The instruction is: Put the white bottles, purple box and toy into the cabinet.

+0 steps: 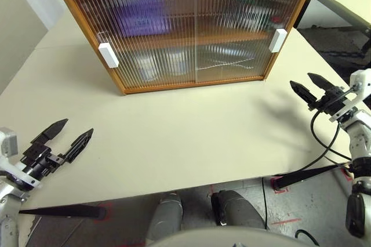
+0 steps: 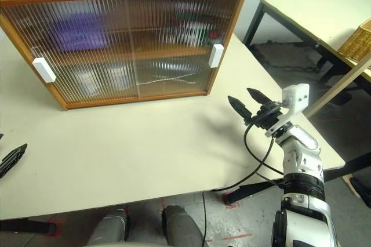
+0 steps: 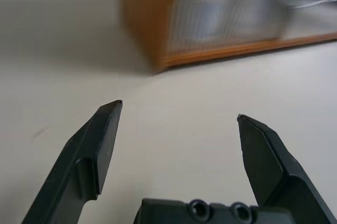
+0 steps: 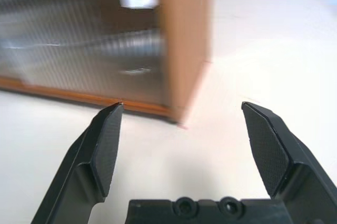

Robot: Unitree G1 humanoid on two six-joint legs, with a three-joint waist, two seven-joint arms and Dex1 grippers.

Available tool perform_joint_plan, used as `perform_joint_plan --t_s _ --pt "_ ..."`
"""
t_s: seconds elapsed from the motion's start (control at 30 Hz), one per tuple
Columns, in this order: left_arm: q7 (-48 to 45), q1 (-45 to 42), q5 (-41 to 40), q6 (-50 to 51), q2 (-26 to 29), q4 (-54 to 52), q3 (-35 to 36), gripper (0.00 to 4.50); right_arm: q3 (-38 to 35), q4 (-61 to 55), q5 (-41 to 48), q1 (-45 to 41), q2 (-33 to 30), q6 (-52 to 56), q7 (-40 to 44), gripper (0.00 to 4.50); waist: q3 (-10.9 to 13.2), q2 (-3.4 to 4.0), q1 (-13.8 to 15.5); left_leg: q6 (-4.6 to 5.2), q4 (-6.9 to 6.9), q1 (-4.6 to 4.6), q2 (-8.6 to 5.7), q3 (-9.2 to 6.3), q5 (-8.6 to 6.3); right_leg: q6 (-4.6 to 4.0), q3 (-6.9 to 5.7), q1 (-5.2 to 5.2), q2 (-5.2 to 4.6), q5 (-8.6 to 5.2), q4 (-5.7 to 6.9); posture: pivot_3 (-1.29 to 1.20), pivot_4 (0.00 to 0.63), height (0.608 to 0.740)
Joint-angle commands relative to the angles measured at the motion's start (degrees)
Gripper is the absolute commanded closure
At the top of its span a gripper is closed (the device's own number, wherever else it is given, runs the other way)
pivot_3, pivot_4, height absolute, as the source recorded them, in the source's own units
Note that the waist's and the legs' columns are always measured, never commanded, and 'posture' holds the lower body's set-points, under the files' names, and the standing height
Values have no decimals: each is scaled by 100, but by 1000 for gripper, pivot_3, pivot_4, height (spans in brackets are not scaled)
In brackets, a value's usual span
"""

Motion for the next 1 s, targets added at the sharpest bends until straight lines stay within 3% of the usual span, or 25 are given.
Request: perform_joint_plan --t_s 0.03,0.37,0.47,1.0 --pt "786 -148 500 -248 38 655 255 0 -211 1093 -112 -270 -206 -637 105 9 0 0 0 0 0 3 -2 3 0 -30 0 2 1 18 0 46 96 740" --pt "986 -409 637 -582 283 1547 339 0 -202 2284 -344 -777 -112 -1294 49 9 -1 -7 14 0 0 67 -19 5 -1 -35 6 67 0 24 -3 68 72 740" --pt "978 -420 592 -638 211 1446 284 0 -186 2384 -423 -915 -121 -1357 -57 9 -2 -8 13 0 -1 79 -24 5 -1 2 6 78 0 2 -3 76 69 740" --pt "1007 -392 453 -530 75 1223 178 0 -286 2637 -484 -995 -234 -1523 -239 9 -4 -14 99 -4 -3 87 -33 3 -3 -22 5 87 -1 12 -3 106 70 740"
